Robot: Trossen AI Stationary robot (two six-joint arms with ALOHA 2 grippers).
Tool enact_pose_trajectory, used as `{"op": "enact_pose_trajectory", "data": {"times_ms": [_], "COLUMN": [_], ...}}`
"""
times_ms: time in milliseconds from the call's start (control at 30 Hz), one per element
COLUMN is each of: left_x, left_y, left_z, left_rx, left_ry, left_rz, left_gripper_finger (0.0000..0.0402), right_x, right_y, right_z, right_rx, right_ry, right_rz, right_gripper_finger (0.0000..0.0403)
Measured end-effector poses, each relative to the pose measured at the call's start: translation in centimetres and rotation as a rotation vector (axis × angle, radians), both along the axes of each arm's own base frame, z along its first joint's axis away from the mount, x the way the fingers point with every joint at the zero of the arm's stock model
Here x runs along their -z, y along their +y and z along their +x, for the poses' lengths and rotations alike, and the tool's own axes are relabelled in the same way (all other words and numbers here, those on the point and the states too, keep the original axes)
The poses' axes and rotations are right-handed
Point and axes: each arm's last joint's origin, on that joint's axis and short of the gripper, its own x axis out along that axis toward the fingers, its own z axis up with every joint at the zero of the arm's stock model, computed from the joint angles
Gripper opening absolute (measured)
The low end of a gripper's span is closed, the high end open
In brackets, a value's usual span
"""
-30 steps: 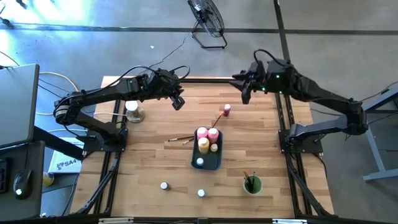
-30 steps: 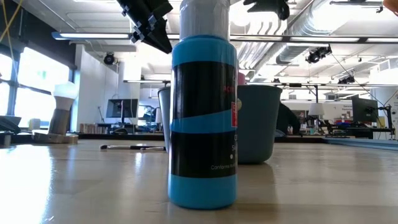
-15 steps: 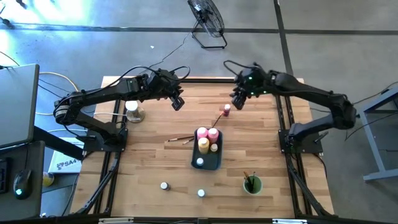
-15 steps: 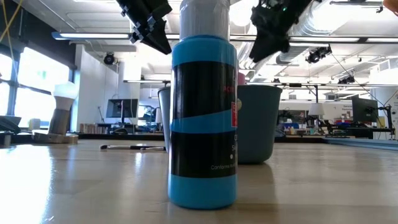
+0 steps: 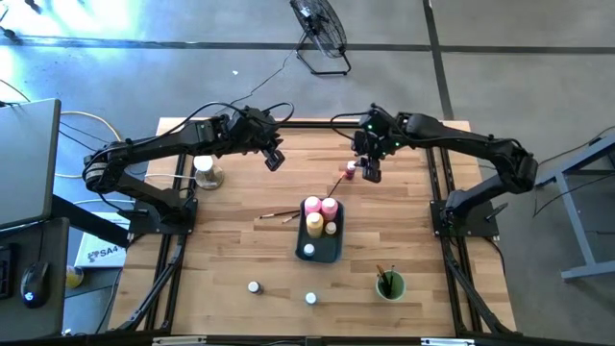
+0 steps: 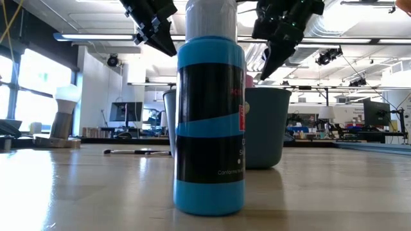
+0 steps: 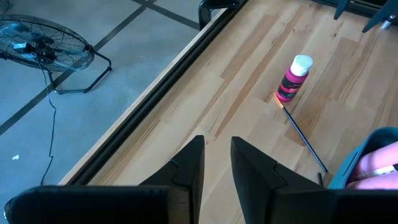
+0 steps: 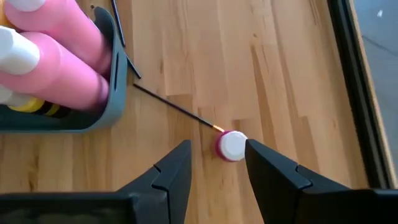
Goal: Pick & Place Paint Supplies
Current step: Put the small pink and black paint bottle into the blue bin
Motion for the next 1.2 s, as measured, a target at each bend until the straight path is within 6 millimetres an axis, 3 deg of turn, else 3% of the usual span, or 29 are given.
{"op": "enact_pose_trajectory", "data": {"times_ms": [367,567,867,1200], "left_x": [0.0,0.0,0.0,0.0], "left_y": [0.0,0.0,0.0,0.0], "left_z": [0.0,0.0,0.0,0.0], "left_rx": [0.0,-0.002,-0.002,-0.001], "left_ry": [0.0,0.0,0.0,0.0], "left_rz": [0.001,0.002,0.002,0.002], "left_gripper_finger": [0.0077,0.0077,0.0077,0.0077], "right_x": [0.0,0.1,1.8,3.9], "right_y": [-0.1,-0.3,-0.3,-0.3], "right_z": [0.1,0.4,0.4,0.4], "right_rx": [-0.004,0.013,0.003,0.053], "right_ry": [-0.002,-0.037,-0.045,-0.071], "right_rz": [-0.025,-0.068,-0.054,-0.032], "right_gripper_finger": [0.0144,0.0168,0.0233,0.0239]}}
